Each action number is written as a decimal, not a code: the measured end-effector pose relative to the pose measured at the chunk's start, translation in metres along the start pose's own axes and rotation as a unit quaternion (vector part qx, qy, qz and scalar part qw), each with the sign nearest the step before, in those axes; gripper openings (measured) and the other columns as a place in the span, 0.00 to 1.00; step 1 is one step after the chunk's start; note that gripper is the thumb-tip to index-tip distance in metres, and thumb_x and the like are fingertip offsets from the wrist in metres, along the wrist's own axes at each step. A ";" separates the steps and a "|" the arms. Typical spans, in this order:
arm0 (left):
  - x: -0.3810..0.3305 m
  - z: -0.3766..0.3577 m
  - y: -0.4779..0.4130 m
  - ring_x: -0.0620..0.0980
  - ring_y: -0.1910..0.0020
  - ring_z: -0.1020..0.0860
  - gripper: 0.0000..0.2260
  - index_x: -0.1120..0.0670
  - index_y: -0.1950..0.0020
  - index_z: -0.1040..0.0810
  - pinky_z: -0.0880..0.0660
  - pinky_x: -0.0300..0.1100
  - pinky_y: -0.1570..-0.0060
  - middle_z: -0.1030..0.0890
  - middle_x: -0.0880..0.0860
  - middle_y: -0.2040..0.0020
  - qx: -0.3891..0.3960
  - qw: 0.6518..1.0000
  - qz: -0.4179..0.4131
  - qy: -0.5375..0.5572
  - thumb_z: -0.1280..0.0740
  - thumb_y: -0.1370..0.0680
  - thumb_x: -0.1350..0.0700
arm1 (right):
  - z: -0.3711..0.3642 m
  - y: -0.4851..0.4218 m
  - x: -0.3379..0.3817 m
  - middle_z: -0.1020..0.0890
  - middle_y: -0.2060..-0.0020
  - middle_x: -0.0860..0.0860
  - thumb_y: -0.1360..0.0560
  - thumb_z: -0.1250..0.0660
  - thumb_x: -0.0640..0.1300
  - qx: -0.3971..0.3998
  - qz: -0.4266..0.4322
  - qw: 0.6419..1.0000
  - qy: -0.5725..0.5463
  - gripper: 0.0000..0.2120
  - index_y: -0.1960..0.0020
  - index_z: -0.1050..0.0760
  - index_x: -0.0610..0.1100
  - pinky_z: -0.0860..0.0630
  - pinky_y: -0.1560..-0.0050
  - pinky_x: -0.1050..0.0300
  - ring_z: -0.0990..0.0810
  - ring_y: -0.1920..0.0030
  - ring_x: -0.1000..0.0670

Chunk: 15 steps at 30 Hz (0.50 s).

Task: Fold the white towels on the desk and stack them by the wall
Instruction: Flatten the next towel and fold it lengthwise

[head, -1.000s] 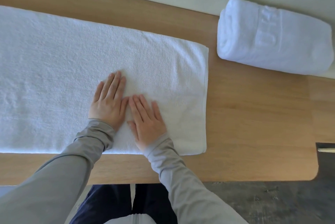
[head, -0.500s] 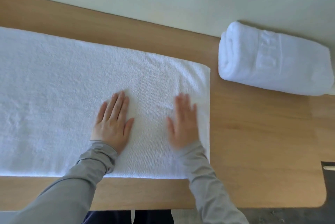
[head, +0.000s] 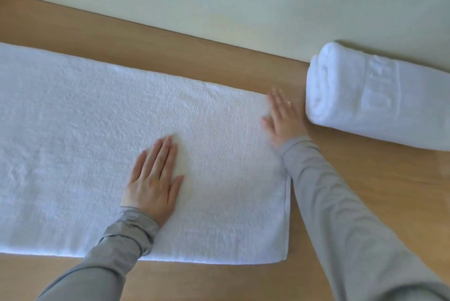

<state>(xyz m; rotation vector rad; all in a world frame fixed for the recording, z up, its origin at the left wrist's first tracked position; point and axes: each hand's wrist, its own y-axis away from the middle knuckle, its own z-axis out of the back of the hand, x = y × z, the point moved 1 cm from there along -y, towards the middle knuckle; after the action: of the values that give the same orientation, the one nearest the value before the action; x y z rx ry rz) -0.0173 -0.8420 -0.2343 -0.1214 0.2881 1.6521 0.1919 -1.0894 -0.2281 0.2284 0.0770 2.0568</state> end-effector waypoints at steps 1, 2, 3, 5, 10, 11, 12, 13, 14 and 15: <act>-0.001 0.001 -0.001 0.53 0.25 0.45 0.30 0.61 0.25 0.43 0.48 0.53 0.28 0.42 0.57 0.24 -0.002 1.000 0.001 0.002 0.60 0.19 0.43 | 0.001 -0.003 -0.008 0.50 0.24 0.45 0.19 0.50 0.51 0.012 -0.035 0.999 -0.001 0.28 0.24 0.52 0.39 0.57 0.25 0.48 0.54 0.24 0.47; -0.001 0.002 -0.001 0.54 0.25 0.45 0.30 0.61 0.25 0.43 0.48 0.53 0.28 0.42 0.57 0.24 -0.004 1.000 0.002 0.005 0.60 0.19 0.43 | 0.002 -0.005 -0.009 0.51 0.23 0.45 0.19 0.51 0.52 0.011 -0.061 0.998 0.011 0.29 0.24 0.54 0.39 0.60 0.25 0.49 0.56 0.24 0.47; -0.002 0.002 -0.001 0.54 0.25 0.44 0.30 0.61 0.25 0.43 0.49 0.53 0.28 0.42 0.57 0.25 -0.005 1.000 0.004 0.006 0.60 0.19 0.43 | 0.003 -0.004 -0.004 0.52 0.23 0.45 0.19 0.52 0.53 0.002 -0.080 0.996 0.031 0.30 0.24 0.55 0.39 0.61 0.25 0.49 0.57 0.24 0.47; -0.002 0.003 0.000 0.54 0.25 0.43 0.29 0.61 0.25 0.42 0.47 0.53 0.28 0.41 0.56 0.25 -0.011 1.000 0.003 0.004 0.59 0.19 0.44 | 0.007 0.004 0.021 0.53 0.24 0.42 0.20 0.55 0.54 -0.037 -0.104 0.993 0.038 0.31 0.25 0.56 0.37 0.60 0.25 0.46 0.57 0.24 0.44; -0.001 0.001 0.002 0.52 0.25 0.42 0.27 0.60 0.25 0.41 0.45 0.52 0.27 0.40 0.56 0.24 -0.023 1.000 0.000 0.006 0.54 0.20 0.46 | -0.014 0.053 0.118 0.48 0.25 0.42 0.22 0.52 0.52 -0.054 0.032 0.997 -0.050 0.30 0.25 0.49 0.36 0.56 0.26 0.44 0.51 0.24 0.41; 0.000 0.000 0.002 0.52 0.26 0.42 0.27 0.60 0.25 0.40 0.45 0.51 0.27 0.40 0.56 0.24 -0.024 1.000 -0.001 0.009 0.54 0.20 0.46 | -0.021 0.063 0.127 0.46 0.25 0.42 0.21 0.52 0.52 -0.050 0.047 0.997 -0.045 0.29 0.25 0.47 0.37 0.53 0.27 0.43 0.49 0.24 0.42; 0.000 0.000 0.002 0.52 0.26 0.41 0.27 0.60 0.26 0.40 0.45 0.51 0.27 0.39 0.56 0.25 -0.024 1.000 -0.003 0.013 0.54 0.20 0.46 | -0.026 0.071 0.130 0.43 0.25 0.43 0.21 0.53 0.52 -0.048 0.045 0.997 -0.040 0.29 0.26 0.44 0.37 0.50 0.28 0.42 0.47 0.25 0.44; 0.000 -0.001 0.001 0.52 0.26 0.41 0.27 0.60 0.26 0.39 0.46 0.50 0.27 0.39 0.56 0.25 -0.025 1.000 -0.004 0.017 0.55 0.20 0.46 | -0.030 0.076 0.127 0.41 0.26 0.44 0.21 0.53 0.52 -0.047 0.028 0.998 -0.034 0.28 0.27 0.42 0.37 0.47 0.29 0.42 0.46 0.25 0.45; 0.000 0.000 0.001 0.52 0.26 0.41 0.27 0.60 0.26 0.38 0.46 0.50 0.28 0.39 0.56 0.25 -0.025 0.999 -0.003 0.022 0.55 0.20 0.46 | -0.030 0.079 0.120 0.40 0.26 0.44 0.21 0.53 0.52 -0.051 0.007 0.998 -0.030 0.28 0.27 0.40 0.37 0.46 0.30 0.42 0.44 0.25 0.46; 0.000 0.000 0.001 0.52 0.26 0.41 0.27 0.60 0.26 0.38 0.46 0.49 0.28 0.38 0.55 0.25 -0.025 0.999 -0.003 0.027 0.55 0.20 0.46 | -0.029 0.081 0.112 0.39 0.27 0.44 0.22 0.52 0.52 -0.057 -0.014 0.998 -0.028 0.28 0.28 0.39 0.37 0.45 0.30 0.42 0.44 0.26 0.47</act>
<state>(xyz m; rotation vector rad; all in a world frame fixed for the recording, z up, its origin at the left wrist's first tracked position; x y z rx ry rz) -0.0179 -0.8417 -0.2340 -0.2050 0.2875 1.6525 0.0645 -1.0280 -0.2302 0.2139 -0.0710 2.0172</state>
